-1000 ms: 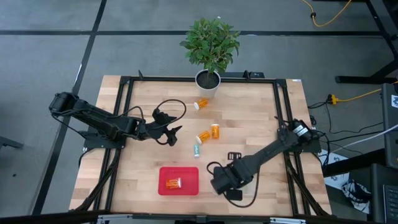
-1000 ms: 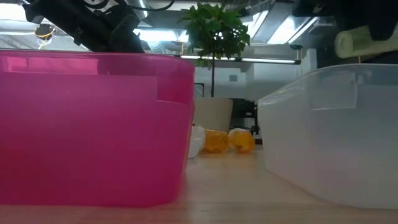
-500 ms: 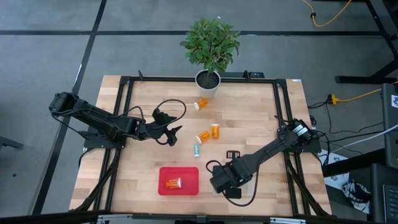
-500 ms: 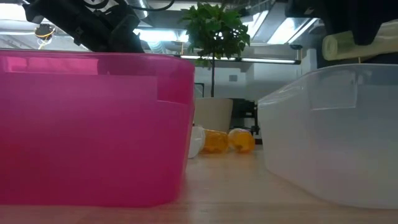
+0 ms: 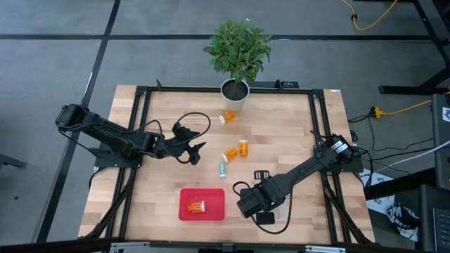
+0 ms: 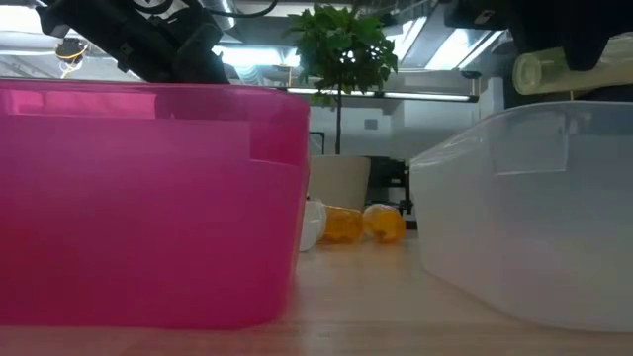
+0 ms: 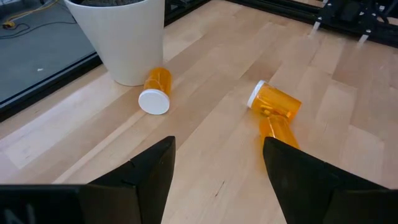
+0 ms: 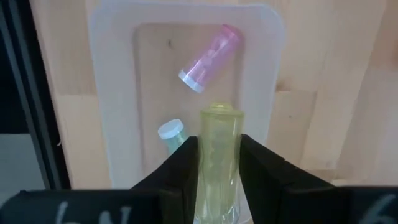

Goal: Pick and place medicine bottles into bin by pill shape (circle, oval)
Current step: Put the small yellow pill bottle into the transparent bin, then put the bottom left large orange pill bottle into the red bin

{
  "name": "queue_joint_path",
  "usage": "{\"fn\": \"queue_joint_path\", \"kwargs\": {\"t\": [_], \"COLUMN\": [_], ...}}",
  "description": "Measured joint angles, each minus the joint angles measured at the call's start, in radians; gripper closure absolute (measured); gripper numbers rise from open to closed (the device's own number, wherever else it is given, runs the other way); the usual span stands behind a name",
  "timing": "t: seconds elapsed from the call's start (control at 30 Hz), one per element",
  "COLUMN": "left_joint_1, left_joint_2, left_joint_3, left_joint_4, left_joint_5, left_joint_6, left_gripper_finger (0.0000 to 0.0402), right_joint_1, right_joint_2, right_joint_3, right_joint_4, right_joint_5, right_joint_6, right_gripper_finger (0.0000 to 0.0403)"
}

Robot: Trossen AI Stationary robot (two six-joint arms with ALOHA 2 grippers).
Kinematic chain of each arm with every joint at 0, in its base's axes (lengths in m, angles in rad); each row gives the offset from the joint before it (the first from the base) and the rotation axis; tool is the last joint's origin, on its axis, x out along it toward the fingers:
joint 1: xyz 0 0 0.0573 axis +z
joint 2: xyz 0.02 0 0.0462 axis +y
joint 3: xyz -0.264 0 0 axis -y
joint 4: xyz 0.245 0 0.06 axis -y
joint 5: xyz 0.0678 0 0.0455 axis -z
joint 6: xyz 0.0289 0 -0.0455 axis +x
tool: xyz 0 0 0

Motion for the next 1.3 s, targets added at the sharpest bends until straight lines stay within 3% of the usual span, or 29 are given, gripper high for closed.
{"fn": "queue_joint_path", "kwargs": {"t": [0.13, 0.4, 0.53, 0.83, 1.03, 1.3], "left_joint_1": [0.0, 0.0, 0.0, 0.001, 0.001, 0.001], "left_joint_2": [0.0, 0.0, 0.0, 0.0, 0.0, 0.0], "left_joint_3": [0.0, 0.0, 0.0, 0.0, 0.0, 0.0], "left_joint_4": [0.0, 0.0, 0.0, 0.0, 0.0, 0.0], "left_joint_5": [0.0, 0.0, 0.0, 0.0, 0.0, 0.0], "left_joint_6": [0.0, 0.0, 0.0, 0.0, 0.0, 0.0], "left_gripper_finger": [0.0165, 0.0165, 0.0165, 0.0165, 0.0165, 0.0165], "right_joint_1": [0.0, 0.0, 0.0, -0.005, -0.013, -0.003], "right_joint_2": [0.0, 0.0, 0.0, 0.0, 0.0, 0.0], "right_joint_3": [0.0, 0.0, 0.0, 0.0, 0.0, 0.0], "right_joint_4": [0.019, 0.018, 0.018, 0.008, -0.147, -0.252], "right_joint_5": [-0.013, -0.014, -0.014, 0.039, 0.042, -0.051], "right_joint_6": [-0.06, -0.075, -0.075, -0.089, -0.094, 0.151], "right_gripper_finger": [0.0281, 0.018, 0.0157, 0.0163, 0.017, 0.0185]}}
